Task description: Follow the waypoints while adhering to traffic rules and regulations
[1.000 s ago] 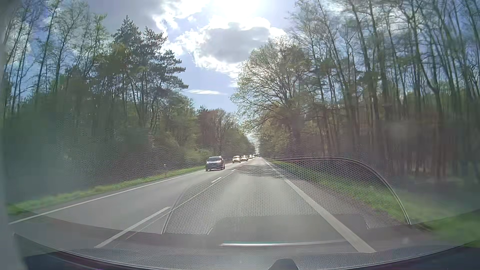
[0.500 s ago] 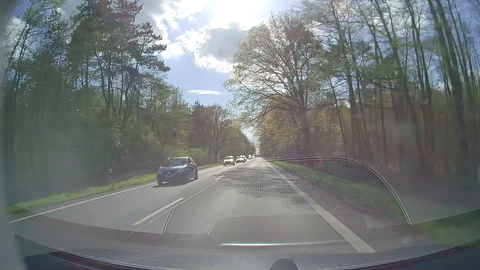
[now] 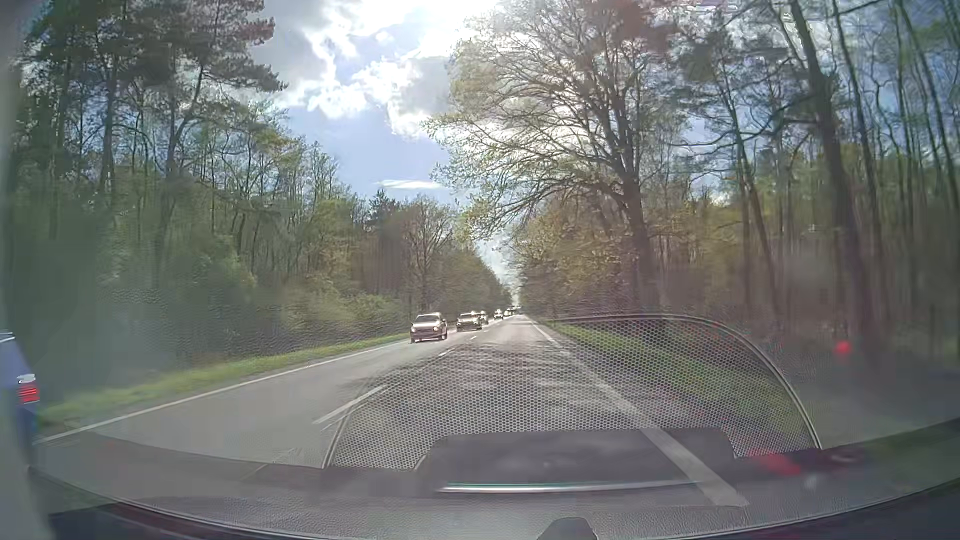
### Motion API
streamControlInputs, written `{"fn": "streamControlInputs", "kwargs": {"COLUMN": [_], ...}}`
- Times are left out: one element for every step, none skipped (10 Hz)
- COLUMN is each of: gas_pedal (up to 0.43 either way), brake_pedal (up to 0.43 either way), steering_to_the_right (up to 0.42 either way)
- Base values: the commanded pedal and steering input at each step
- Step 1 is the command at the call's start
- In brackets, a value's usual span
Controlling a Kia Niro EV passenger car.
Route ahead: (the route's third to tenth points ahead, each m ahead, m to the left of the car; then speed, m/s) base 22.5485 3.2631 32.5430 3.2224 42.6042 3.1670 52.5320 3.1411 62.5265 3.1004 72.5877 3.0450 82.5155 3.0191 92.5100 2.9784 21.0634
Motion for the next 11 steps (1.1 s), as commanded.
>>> {"fn": "streamControlInputs", "kwargs": {"gas_pedal": [0.130, 0.130, 0.130, 0.130, 0.130, 0.130, 0.130, 0.130, 0.130, 0.130, 0.130], "brake_pedal": [0.000, 0.000, 0.000, 0.000, 0.000, 0.000, 0.000, 0.000, 0.000, 0.000, 0.000], "steering_to_the_right": [-0.004, -0.004, -0.004, -0.004, -0.003, -0.003, -0.003, -0.003, -0.002, -0.002, -0.002]}}
